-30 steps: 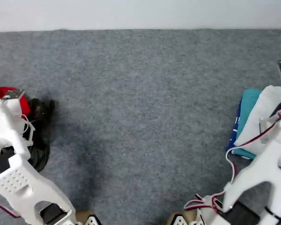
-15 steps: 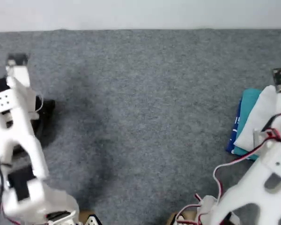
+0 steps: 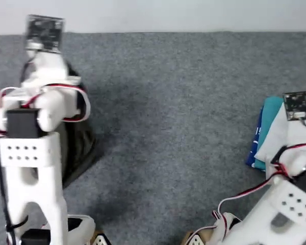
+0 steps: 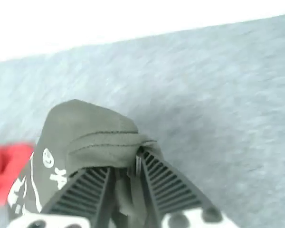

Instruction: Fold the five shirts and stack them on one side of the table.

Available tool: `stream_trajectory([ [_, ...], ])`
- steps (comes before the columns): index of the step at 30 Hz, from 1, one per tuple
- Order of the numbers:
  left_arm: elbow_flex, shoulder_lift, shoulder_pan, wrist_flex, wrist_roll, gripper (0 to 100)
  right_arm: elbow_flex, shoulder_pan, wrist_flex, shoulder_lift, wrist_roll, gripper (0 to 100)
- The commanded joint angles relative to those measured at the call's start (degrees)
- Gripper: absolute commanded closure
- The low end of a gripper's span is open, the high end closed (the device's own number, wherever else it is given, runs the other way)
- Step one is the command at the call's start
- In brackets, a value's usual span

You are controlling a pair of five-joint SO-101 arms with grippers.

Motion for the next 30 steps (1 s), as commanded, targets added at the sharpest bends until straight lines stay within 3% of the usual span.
stream_trajectory([
  [1, -4.26, -2.37, 10.29, -2.73, 0.62, 100, 0.97, -0.13, 2.33, -2.77, 0.62, 98.7],
  [5, -4.70, -1.93, 19.69, -2.46, 0.35, 100, 2.90, -0.13, 2.33, -4.44, 0.70, 98.7],
  [10, 3.38, -1.93, 25.58, -1.49, 0.26, 100, 3.43, -0.13, 2.33, -5.05, 0.70, 98.7],
  [14, 11.82, -2.02, 26.11, -1.41, -1.67, 98, 3.52, -0.13, 2.33, -5.05, 0.70, 98.7],
  [19, 12.53, -2.55, 26.37, 3.34, -3.60, 82, 3.52, -0.13, 2.33, -4.88, 0.70, 98.7],
  [26, 4.09, -2.46, 25.93, 11.34, -3.87, 82, 3.60, -0.40, 2.24, -4.62, 1.23, 98.7],
  [30, 5.76, -1.58, 26.37, 12.22, -3.96, 82, 5.80, -0.22, 2.24, -5.05, 5.27, 98.7],
])
